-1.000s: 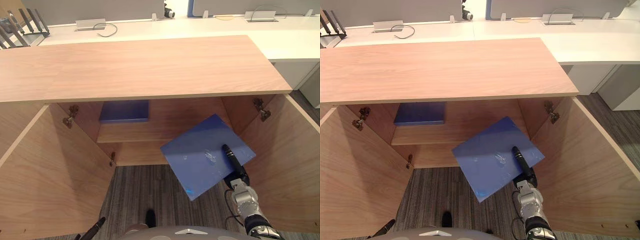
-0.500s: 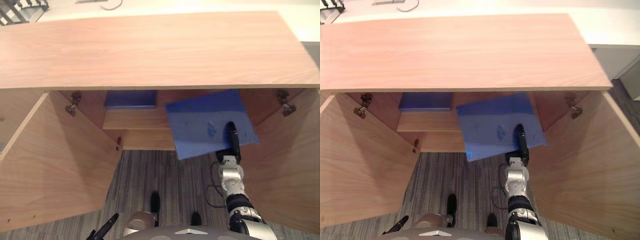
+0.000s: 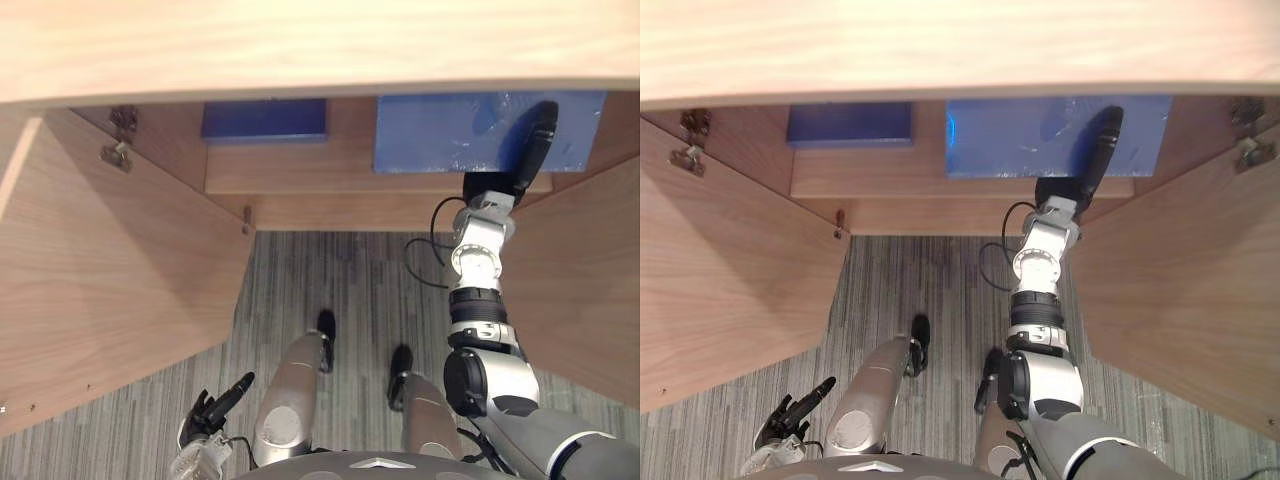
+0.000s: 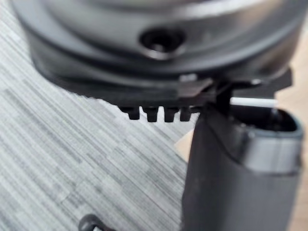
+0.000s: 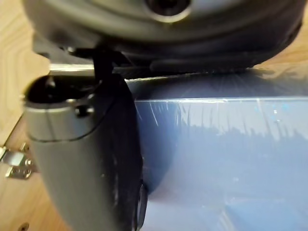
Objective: Walk over to the cabinet, pick up the folder, carry it to the office cabinet, place the folder inside the office cabinet, then close the office cabinet door
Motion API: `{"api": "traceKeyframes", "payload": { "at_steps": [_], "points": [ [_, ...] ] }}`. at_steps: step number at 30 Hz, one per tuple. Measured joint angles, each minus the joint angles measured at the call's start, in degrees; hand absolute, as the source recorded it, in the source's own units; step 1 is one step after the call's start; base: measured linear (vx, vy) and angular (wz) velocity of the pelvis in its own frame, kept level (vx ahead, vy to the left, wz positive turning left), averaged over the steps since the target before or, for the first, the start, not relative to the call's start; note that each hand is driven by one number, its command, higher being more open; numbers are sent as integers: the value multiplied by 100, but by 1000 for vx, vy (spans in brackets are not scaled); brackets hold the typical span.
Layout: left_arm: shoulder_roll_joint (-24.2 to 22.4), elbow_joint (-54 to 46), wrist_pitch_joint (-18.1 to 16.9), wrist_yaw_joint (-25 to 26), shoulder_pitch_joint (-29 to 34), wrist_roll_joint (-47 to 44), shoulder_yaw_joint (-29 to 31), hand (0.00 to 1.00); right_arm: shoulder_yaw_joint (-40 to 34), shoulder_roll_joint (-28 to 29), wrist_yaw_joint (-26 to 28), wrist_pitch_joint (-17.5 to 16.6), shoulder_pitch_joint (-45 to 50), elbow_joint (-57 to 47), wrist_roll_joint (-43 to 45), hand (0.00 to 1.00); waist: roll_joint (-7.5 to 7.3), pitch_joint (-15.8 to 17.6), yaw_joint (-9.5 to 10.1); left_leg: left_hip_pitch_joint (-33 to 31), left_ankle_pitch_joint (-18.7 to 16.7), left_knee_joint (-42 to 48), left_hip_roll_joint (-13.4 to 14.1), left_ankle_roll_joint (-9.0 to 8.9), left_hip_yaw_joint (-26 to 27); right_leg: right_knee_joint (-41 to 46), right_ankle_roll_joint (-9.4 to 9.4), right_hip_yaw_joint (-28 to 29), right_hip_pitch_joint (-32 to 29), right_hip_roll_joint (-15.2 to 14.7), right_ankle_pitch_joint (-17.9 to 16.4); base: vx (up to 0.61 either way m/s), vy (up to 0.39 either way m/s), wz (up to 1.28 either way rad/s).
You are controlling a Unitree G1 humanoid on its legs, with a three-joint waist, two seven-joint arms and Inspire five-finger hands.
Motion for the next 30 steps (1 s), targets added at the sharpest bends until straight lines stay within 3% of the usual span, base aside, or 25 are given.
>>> {"api": "traceKeyframes", "payload": {
  "at_steps": [2,5,12,19,24,30],
  "points": [
    [-2,1,4,18,-111,0,-1,100,-10,-101,-107,-3,-167,0,5,0,55,129,-15,-301,-103,349,3,-9,-38,536,-11,-15,-347,-63,-230,-188,-1,10],
    [-11,-35,4,26,-163,-23,-25,100,-39,-144,-247,-28,-453,-1,4,0,10,212,-80,-785,-152,776,-56,-3,-89,1278,-45,-28,-922,-201,-513,-183,-16,19],
    [-49,-189,-2,43,-198,-45,-89,100,136,-467,-478,-23,-1169,11,-20,0,-4,300,-103,-1646,-136,1350,-126,-17,-238,2196,-94,-74,-1823,-349,-774,-131,-27,15],
    [-65,-232,-6,61,-212,-46,-174,100,153,-672,-621,11,-2106,621,-60,0,-6,409,-123,-1966,-104,1546,-187,-52,-294,2526,-86,-79,-2156,-436,-862,-71,-22,7],
    [-79,-372,-5,106,-239,-49,-221,100,208,-983,-1205,412,-3053,1628,-104,0,-5,409,-103,-1985,136,1242,-307,-63,-372,2379,-163,-220,-2166,-522,-790,-38,-51,16],
    [-83,-582,-14,249,-265,-43,-386,100,714,-1496,-1458,771,-3831,2165,-275,0,19,401,17,-1854,360,880,-523,-134,-633,2226,-244,-519,-1940,-667,-817,-7,-63,31]
  ]
}}
